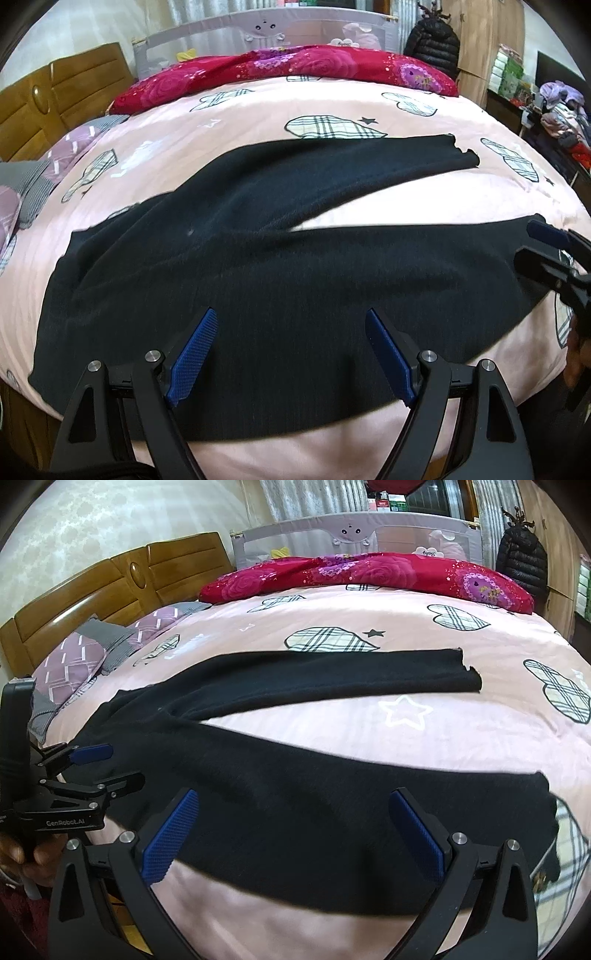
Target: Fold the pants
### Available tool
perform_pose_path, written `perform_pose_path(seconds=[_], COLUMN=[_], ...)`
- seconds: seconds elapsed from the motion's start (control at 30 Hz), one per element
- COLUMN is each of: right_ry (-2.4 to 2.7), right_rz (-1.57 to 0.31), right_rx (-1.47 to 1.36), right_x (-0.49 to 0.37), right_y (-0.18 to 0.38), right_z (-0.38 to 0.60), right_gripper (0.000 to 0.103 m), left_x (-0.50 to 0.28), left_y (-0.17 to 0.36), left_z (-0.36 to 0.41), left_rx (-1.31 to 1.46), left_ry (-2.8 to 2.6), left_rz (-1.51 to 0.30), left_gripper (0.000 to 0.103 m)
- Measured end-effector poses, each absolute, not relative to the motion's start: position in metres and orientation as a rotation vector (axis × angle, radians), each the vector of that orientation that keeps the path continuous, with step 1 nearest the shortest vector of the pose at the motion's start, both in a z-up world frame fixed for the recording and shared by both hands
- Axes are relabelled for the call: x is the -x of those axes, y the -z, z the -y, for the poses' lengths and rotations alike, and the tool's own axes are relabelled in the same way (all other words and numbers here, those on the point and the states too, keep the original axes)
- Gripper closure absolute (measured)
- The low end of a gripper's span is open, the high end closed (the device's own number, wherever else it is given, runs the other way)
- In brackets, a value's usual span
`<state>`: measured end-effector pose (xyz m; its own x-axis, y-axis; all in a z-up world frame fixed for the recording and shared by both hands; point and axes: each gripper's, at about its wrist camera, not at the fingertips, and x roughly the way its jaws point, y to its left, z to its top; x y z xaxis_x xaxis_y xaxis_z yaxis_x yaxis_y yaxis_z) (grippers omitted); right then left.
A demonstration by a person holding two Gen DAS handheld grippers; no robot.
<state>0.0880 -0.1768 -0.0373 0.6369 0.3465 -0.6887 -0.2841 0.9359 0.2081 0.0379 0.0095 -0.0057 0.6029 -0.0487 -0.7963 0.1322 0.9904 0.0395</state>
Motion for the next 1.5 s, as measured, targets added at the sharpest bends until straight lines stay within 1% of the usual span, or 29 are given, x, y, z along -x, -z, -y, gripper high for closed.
perform_pose_path(seconds=[0.4,0.53,0.67,1.03,1.2,1.27,1.4,1.43,1.47,1.5], right_ry=[-0.342,-0.333,-0.334,-0.28,-0.272,-0.271,-0.294,-0.301,-0.309,-0.312], right_rz=[-0.77,-0.797,-0.804,-0.896,-0.935,-0.971,-1.022,-1.031,-1.038,-1.047], right_rx=[-0.026,-0.025,-0.038,-0.082,-0.136,-0.141,-0.127,-0.12,-0.113,-0.107], right_x=[-0.16,-0.191,-0.223,-0.314,-0.352,-0.362,-0.379,-0.382,-0.386,-0.388], right_y=[0.015,0.013,0.011,0.021,0.036,0.046,0.062,0.065,0.068,0.07], right_z=[0.207,0.221,0.24,0.297,0.319,0.323,0.323,0.322,0.32,0.318], right_gripper=[0.001,0.001,0.001,0.001,0.001,0.002,0.009,0.012,0.014,0.02], left_x=[-0.112,-0.147,-0.18,-0.267,-0.306,-0.317,-0.332,-0.335,-0.337,-0.337], left_y=[-0.009,-0.005,-0.004,0.0,0.015,0.024,0.04,0.045,0.048,0.05], left_z=[-0.012,-0.016,-0.014,0.003,0.008,0.011,0.014,0.015,0.016,0.018], left_rx=[-0.105,-0.082,-0.101,-0.251,-0.251,-0.263,-0.265,-0.254,-0.248,-0.25], left_ry=[0.173,0.209,0.236,0.319,0.394,0.402,0.415,0.437,0.454,0.46], left_rz=[-0.945,-1.006,-1.029,-1.045,-1.118,-1.145,-1.202,-1.231,-1.25,-1.259], left_gripper=[0.02,0.02,0.02,0.02,0.02,0.02,0.02,0.022,0.026,0.027])
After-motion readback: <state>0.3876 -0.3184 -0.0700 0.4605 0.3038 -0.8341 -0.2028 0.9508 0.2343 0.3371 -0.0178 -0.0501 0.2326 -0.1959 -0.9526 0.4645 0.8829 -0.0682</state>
